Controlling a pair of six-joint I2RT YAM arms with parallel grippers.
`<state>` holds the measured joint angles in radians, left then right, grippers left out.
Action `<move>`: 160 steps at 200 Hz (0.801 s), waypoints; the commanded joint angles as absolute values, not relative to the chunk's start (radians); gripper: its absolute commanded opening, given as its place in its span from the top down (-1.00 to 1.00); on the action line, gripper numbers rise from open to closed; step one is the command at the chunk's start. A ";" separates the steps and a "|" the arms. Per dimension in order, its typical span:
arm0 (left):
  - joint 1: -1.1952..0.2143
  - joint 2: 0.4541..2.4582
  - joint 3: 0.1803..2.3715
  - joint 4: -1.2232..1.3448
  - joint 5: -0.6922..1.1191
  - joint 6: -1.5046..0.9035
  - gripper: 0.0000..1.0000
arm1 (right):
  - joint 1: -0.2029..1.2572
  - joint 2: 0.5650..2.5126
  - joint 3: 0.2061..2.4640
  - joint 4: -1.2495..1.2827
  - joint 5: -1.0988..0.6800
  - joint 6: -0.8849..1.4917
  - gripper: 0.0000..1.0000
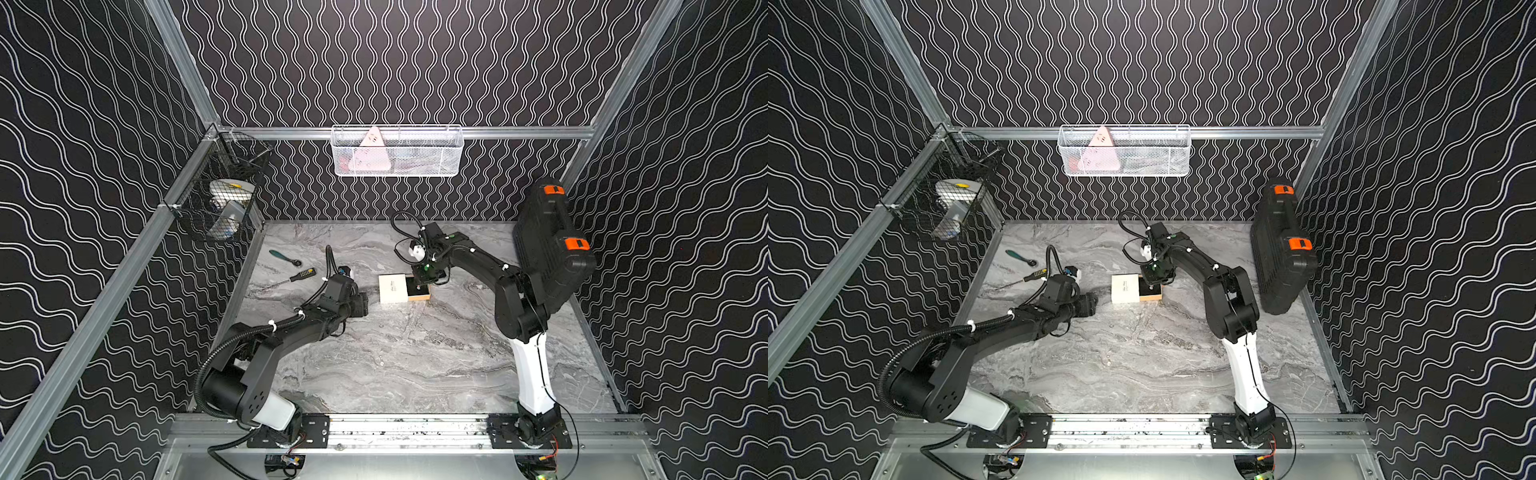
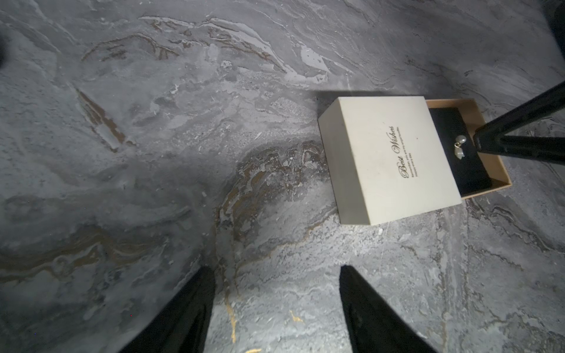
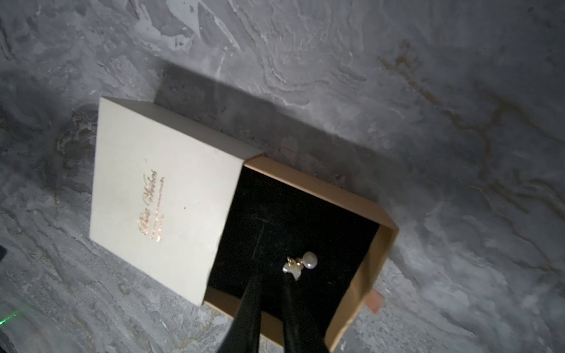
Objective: Place the earrings into the drawer-style jewelry box
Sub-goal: Insert the earring into the inner lining.
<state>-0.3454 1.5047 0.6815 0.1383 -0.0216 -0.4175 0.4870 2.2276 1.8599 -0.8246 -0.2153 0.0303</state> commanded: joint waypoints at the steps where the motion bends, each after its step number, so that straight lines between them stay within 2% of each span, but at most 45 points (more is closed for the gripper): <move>1: -0.344 1.503 0.683 0.152 -0.026 -0.409 -0.40 | 0.488 2.229 1.855 -0.811 -0.241 0.029 0.63; 51: -0.344 1.509 0.681 0.168 0.008 -0.439 -0.39 | 0.486 2.142 1.760 -0.782 -0.249 0.034 0.63; 103: -0.388 1.408 0.671 0.081 0.018 -0.503 -0.40 | 0.496 1.792 1.390 -0.482 -0.402 0.117 0.46; 137: -0.409 1.294 0.666 -0.065 -0.014 -0.534 -0.40 | 0.563 1.643 1.191 -0.346 -0.422 0.196 0.41; 160: -0.418 1.206 0.649 -0.160 -0.029 -0.566 -0.40 | 0.676 1.567 1.038 -0.232 -0.384 0.218 0.38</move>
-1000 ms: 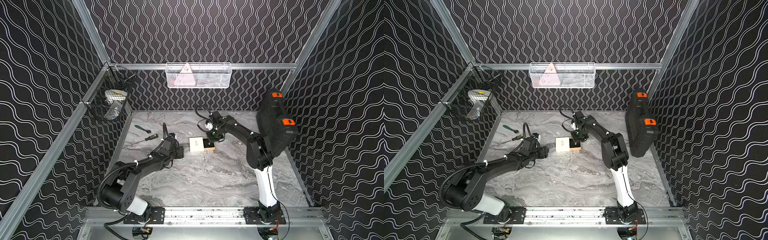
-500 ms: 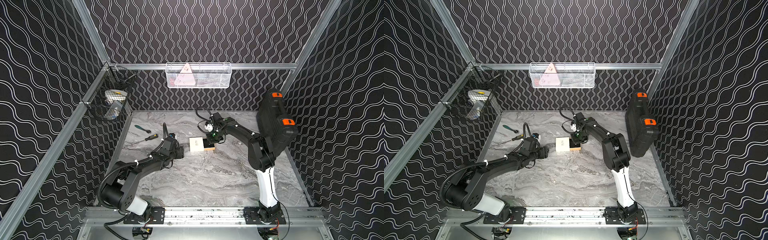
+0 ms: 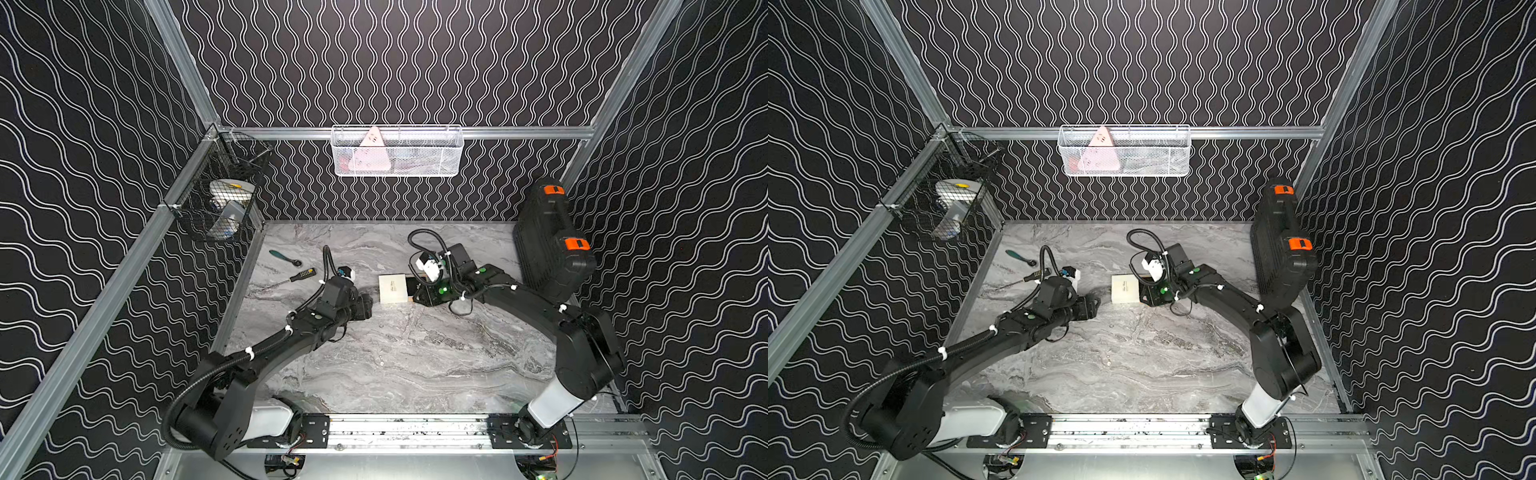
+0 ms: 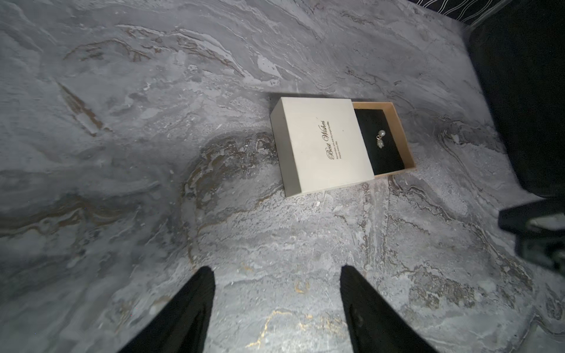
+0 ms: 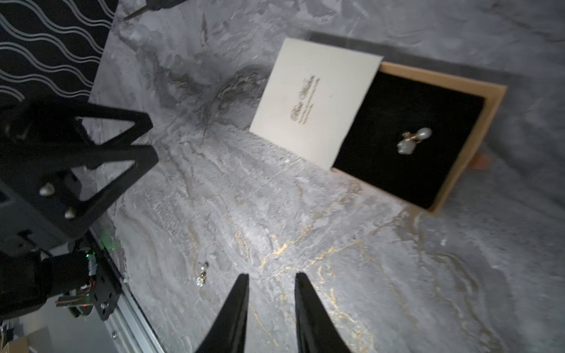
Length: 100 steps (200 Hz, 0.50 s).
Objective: Place the earrings into the drawer-style jewelry box
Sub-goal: Insert the earring into the inner lining.
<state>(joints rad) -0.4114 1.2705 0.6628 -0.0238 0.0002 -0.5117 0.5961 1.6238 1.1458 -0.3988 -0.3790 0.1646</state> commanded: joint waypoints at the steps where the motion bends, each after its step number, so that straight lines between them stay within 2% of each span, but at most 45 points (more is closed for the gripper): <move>1: -0.418 1.202 0.648 -0.164 -0.030 -0.568 -0.40 | 0.681 1.565 1.032 -0.227 -0.385 0.218 0.38; 43: -0.416 0.996 0.608 -0.326 -0.101 -0.591 -0.41 | 0.842 1.561 0.879 -0.019 -0.382 0.132 0.34; 100: -0.417 0.833 0.574 -0.396 -0.100 -0.570 -0.42 | 0.867 1.659 0.842 0.099 -0.420 -0.172 0.42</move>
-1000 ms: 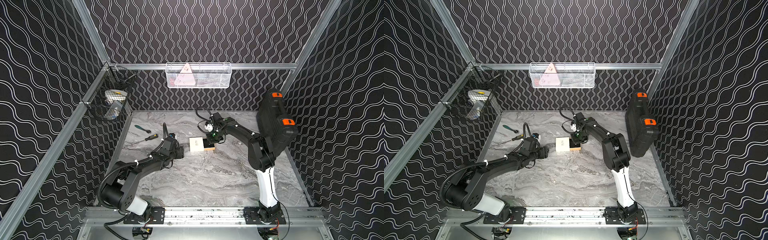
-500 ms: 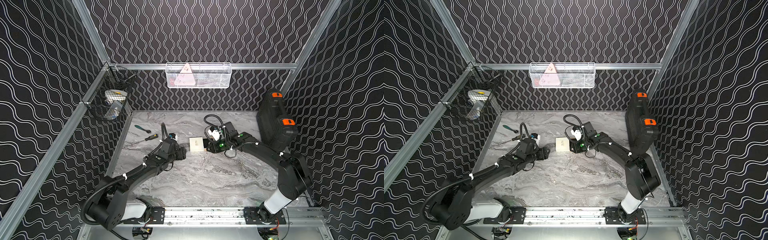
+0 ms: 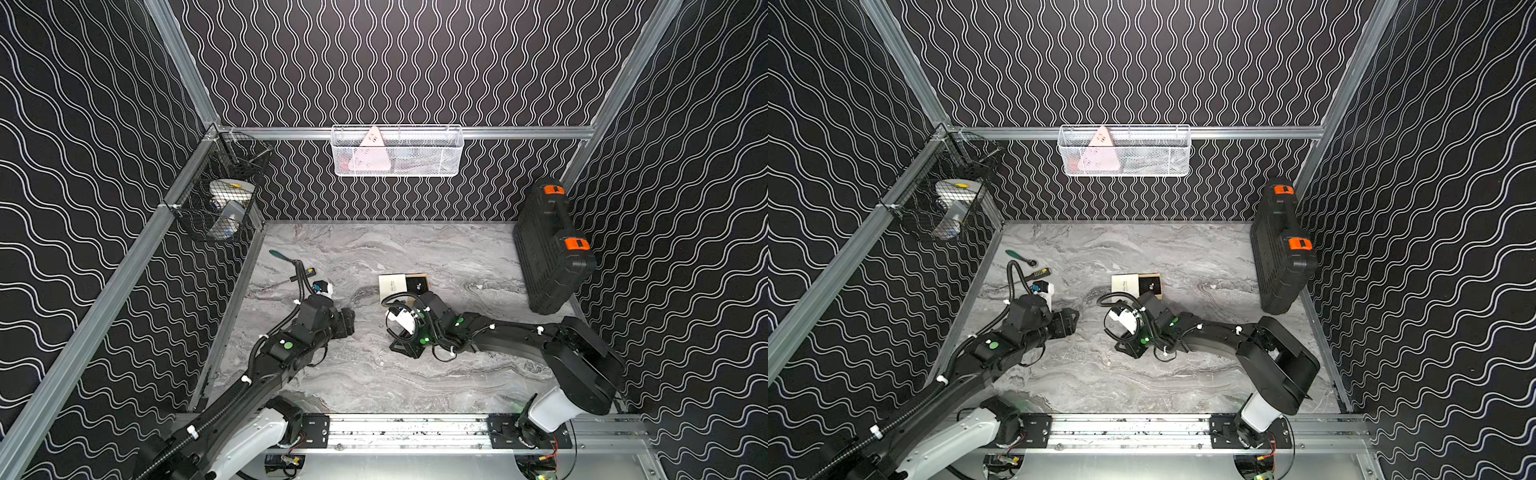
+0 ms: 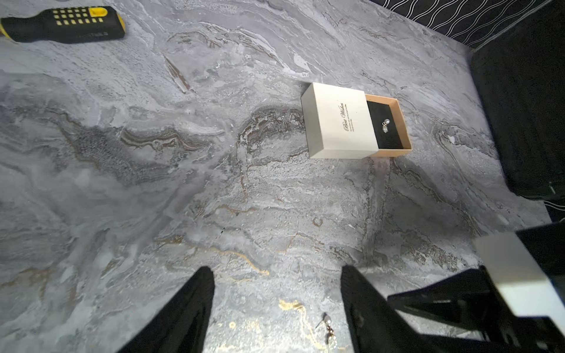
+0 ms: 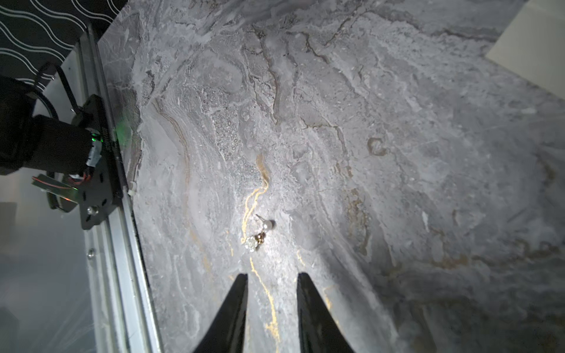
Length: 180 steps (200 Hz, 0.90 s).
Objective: Place the earrings into the drawer-style jewelry box
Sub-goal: Insert the earring into the inner lining, then pick up the earring from the center of the board.
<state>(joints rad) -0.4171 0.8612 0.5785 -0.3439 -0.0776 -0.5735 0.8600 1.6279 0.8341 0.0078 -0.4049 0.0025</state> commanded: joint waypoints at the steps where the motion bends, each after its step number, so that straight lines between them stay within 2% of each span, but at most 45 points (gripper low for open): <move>1: -0.416 0.832 0.574 -0.397 -0.100 -0.569 -0.42 | 0.867 1.660 0.844 0.099 -0.419 -0.176 0.42; 49: -0.416 0.777 0.545 -0.388 -0.063 -0.569 -0.43 | 0.870 1.756 0.904 0.075 -0.456 -0.340 0.44; 80: -0.416 0.759 0.537 -0.378 -0.040 -0.567 -0.43 | 0.888 1.810 0.949 0.031 -0.447 -0.344 0.45; 127: -0.417 0.761 0.538 -0.361 -0.021 -0.565 -0.43 | 0.973 1.818 0.927 0.044 -0.337 -0.303 0.39; 180: -0.417 0.752 0.535 -0.358 -0.015 -0.560 -0.43 | 1.001 1.829 0.908 0.062 -0.197 -0.282 0.29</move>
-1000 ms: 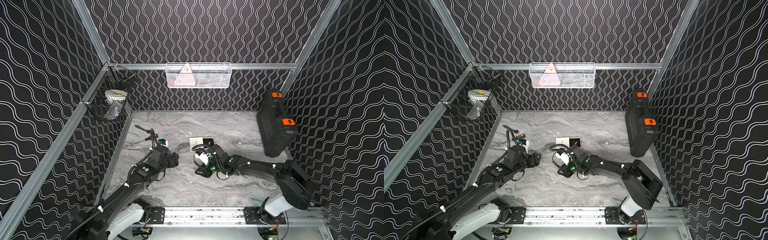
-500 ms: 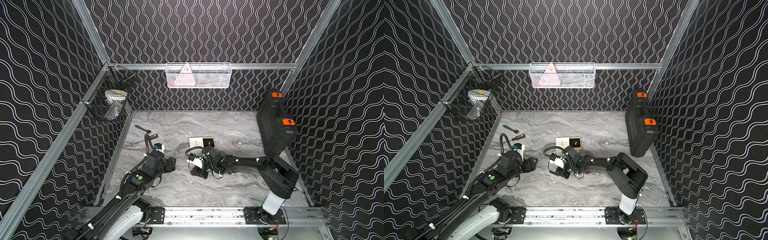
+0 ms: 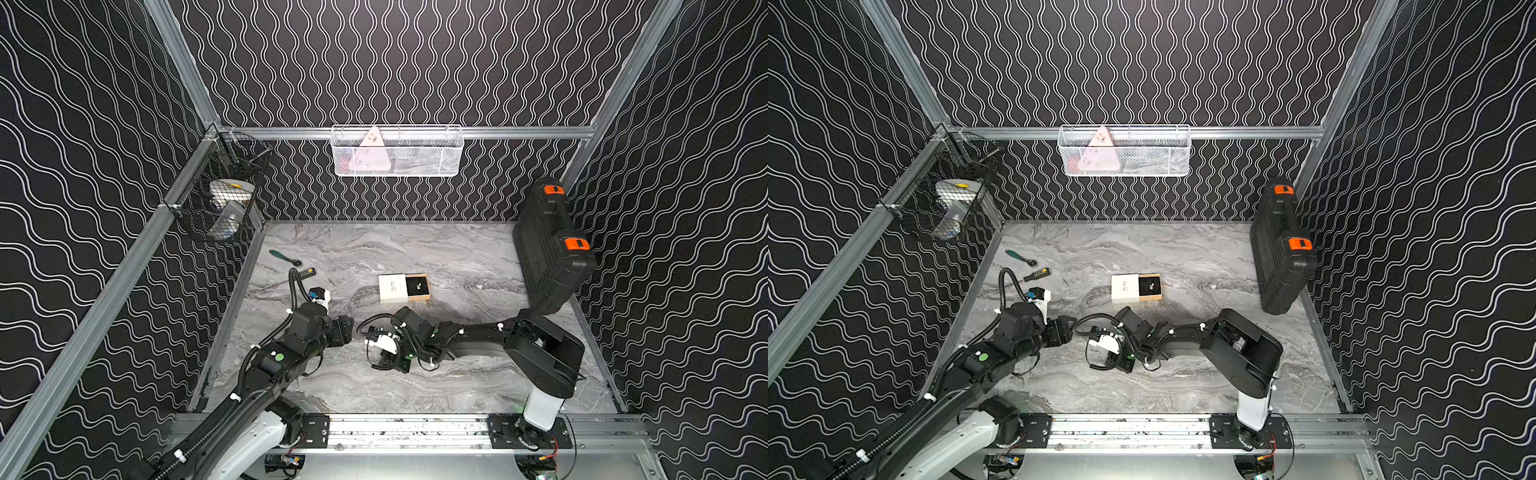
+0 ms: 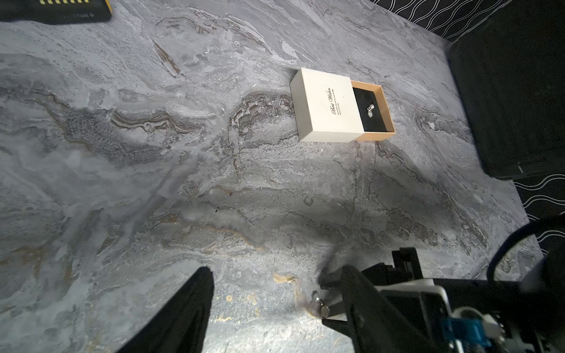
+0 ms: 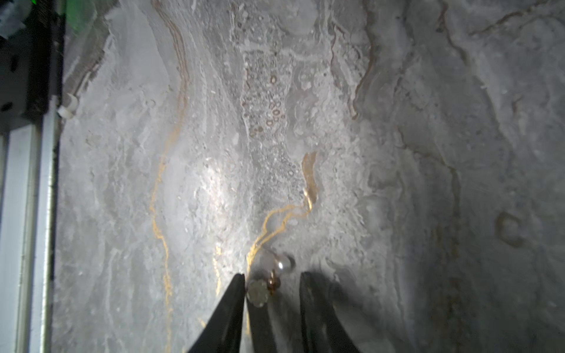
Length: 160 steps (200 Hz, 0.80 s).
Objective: Place the earrings into the drawer-style jewelry box
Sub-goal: Pick up the earring from the center of the board.
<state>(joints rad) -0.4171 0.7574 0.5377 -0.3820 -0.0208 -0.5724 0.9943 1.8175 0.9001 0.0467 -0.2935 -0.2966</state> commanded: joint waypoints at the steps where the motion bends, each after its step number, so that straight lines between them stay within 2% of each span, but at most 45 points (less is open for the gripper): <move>1: -0.416 0.752 0.536 -0.359 -0.015 -0.560 -0.43 | 1.001 1.830 0.908 0.061 -0.196 -0.282 0.29; 63: -0.416 0.749 0.535 -0.362 -0.021 -0.558 -0.44 | 1.011 1.836 0.905 0.061 -0.199 -0.305 0.29; 103: -0.416 0.736 0.532 -0.368 -0.027 -0.558 -0.45 | 1.011 1.829 0.910 0.022 -0.238 -0.317 0.56; 136: -0.416 0.740 0.534 -0.366 -0.025 -0.558 -0.45 | 1.011 1.798 0.888 0.014 -0.289 -0.313 0.59; 160: -0.416 0.740 0.534 -0.365 -0.021 -0.558 -0.45 | 1.012 1.778 0.873 0.004 -0.299 -0.310 0.70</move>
